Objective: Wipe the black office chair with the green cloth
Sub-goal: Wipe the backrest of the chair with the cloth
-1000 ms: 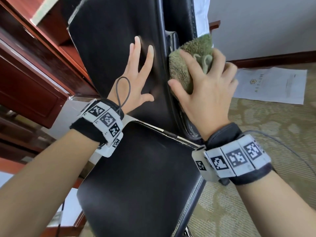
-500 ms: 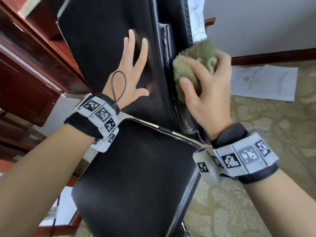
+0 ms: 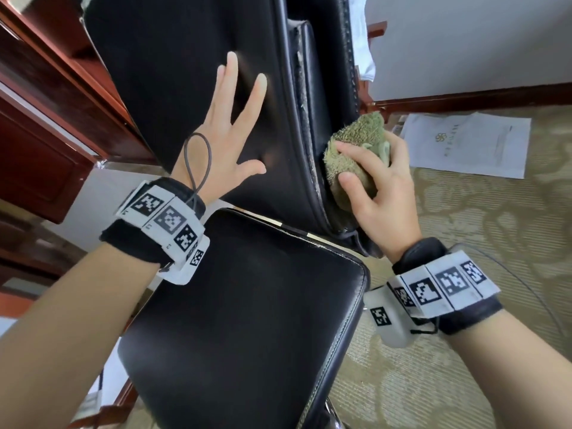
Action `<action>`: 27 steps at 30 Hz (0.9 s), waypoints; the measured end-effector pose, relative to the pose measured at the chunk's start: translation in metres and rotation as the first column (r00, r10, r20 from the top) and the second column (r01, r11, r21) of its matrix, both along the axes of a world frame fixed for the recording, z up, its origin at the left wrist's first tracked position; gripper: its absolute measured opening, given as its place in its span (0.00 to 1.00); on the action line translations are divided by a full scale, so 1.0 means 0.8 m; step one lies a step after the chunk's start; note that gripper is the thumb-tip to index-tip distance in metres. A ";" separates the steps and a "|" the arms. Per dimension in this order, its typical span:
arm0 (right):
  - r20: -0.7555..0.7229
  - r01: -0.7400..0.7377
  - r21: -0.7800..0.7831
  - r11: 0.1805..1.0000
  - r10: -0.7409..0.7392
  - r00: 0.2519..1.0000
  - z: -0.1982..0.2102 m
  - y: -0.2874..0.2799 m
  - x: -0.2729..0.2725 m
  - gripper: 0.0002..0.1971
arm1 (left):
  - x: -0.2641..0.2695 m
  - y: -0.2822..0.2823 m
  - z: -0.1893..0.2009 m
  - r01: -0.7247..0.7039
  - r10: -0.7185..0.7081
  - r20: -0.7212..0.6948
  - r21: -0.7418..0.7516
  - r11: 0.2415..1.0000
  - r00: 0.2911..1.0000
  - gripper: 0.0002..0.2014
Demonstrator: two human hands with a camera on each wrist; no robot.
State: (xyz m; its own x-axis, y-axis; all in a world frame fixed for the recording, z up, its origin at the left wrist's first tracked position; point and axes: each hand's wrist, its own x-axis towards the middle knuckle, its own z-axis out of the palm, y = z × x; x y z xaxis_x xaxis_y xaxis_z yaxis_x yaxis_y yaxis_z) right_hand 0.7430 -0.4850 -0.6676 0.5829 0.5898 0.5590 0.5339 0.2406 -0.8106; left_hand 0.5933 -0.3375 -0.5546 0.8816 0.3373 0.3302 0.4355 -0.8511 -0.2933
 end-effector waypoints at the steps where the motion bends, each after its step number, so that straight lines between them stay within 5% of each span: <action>1: 0.011 0.008 0.000 1.000 -0.008 1.000 -0.004 -0.004 0.002 0.16 | -0.003 -0.002 -0.007 0.002 -0.002 -0.001 -0.013 1.000 1.000 0.57; 7: -0.008 0.042 -0.094 0.995 -0.043 0.999 -0.036 -0.031 0.009 0.16 | 0.003 -0.018 -0.045 -0.078 0.080 0.029 -0.046 0.996 0.996 0.66; 12: 0.097 0.105 0.059 0.993 -0.111 0.989 0.014 -0.010 -0.003 0.17 | 0.005 -0.018 -0.047 -0.069 0.071 0.040 -0.046 0.997 0.997 0.67; 15: 0.031 0.125 0.043 0.991 -0.127 0.991 0.029 0.016 -0.006 0.17 | 0.006 -0.019 -0.046 -0.080 0.082 0.029 -0.068 0.995 0.996 0.68; 23: 0.014 0.092 -0.147 0.985 -0.090 0.996 -0.078 0.000 -0.011 0.15 | 0.010 -0.015 -0.046 -0.117 0.118 0.004 -0.053 0.992 0.993 0.70; 27: 0.027 0.097 -0.241 0.966 -0.094 0.995 -0.087 -0.010 -0.011 0.17 | 0.010 -0.015 -0.047 -0.115 0.116 0.017 -0.049 0.992 0.993 0.70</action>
